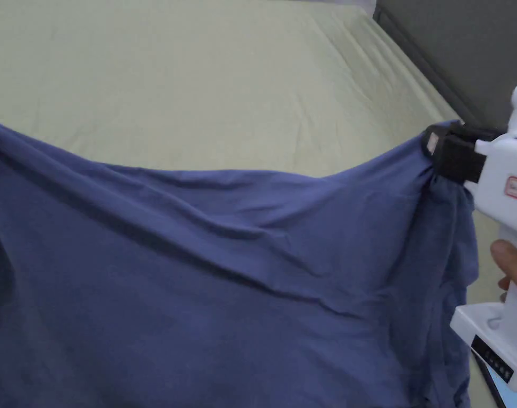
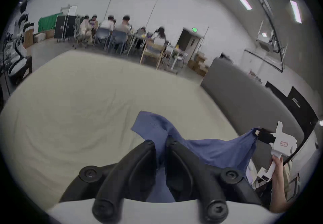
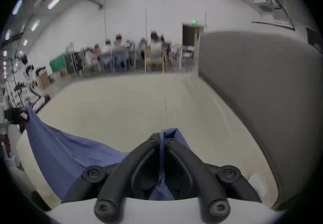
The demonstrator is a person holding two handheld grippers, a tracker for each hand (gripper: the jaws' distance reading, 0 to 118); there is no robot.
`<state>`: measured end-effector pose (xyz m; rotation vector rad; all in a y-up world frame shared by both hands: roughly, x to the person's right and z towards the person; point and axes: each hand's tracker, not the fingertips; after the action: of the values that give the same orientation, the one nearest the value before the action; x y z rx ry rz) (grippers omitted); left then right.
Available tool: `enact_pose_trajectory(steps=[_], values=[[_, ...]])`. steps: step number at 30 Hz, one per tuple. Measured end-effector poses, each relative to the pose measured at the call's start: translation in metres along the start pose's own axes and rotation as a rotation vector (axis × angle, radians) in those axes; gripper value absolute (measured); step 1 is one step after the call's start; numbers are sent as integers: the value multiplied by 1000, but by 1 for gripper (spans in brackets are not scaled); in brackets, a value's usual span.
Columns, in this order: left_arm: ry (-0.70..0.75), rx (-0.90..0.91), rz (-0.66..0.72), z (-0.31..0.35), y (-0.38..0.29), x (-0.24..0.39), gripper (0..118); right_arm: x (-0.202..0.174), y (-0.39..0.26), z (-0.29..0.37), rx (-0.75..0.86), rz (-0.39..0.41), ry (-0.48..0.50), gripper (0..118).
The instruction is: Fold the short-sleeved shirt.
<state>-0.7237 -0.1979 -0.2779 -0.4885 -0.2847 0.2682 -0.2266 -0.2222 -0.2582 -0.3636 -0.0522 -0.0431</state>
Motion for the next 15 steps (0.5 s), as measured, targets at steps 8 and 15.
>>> enact_pose_trajectory(steps=[8,15], values=[[6,296,-197,117,91,59,7,-14,131,105,364,-25,86,5],[113,401,-336,130,187,86,7,-32,250,111,485,12,126,5]])
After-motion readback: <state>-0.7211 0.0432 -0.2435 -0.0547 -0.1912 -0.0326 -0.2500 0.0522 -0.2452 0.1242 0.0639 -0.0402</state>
